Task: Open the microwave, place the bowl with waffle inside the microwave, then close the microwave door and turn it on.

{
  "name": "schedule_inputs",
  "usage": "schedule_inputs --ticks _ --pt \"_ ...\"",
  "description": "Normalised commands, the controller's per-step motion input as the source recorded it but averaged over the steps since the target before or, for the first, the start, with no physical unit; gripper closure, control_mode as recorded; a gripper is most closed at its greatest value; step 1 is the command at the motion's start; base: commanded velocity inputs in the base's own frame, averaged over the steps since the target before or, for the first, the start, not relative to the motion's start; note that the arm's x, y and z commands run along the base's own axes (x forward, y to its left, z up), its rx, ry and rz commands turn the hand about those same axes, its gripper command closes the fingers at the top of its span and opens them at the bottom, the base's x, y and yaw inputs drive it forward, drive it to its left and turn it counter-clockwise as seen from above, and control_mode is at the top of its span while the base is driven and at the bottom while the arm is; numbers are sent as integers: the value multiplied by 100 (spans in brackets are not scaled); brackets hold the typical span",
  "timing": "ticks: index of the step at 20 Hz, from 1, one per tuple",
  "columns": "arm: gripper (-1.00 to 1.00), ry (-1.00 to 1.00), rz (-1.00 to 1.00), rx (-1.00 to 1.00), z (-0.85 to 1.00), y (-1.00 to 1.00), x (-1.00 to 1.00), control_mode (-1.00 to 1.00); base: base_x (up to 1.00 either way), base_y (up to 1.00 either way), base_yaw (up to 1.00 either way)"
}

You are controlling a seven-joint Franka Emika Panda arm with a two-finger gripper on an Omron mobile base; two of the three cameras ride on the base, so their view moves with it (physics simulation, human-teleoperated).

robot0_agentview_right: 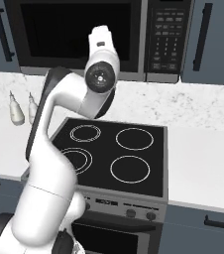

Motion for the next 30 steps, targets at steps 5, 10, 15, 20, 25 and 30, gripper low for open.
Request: schedule_inputs --ticks 5,10,15,20,25,30 --pt "100 4 0 3 -14 -60 -30 -100 0 0 0" --pt "100 1 0 2 -14 -68 -25 -100 0 0 0" --pt "100 0 0 0 -31 -12 7 -100 0 0 0" --pt "100 -4 -3 0 -26 -21 41 -100 0 0 0" --pt "100 -5 -2 0 -6 -31 47 -100 0 0 0" --pt "100 0 -1 0 -2 -32 57 -100 0 0 0"
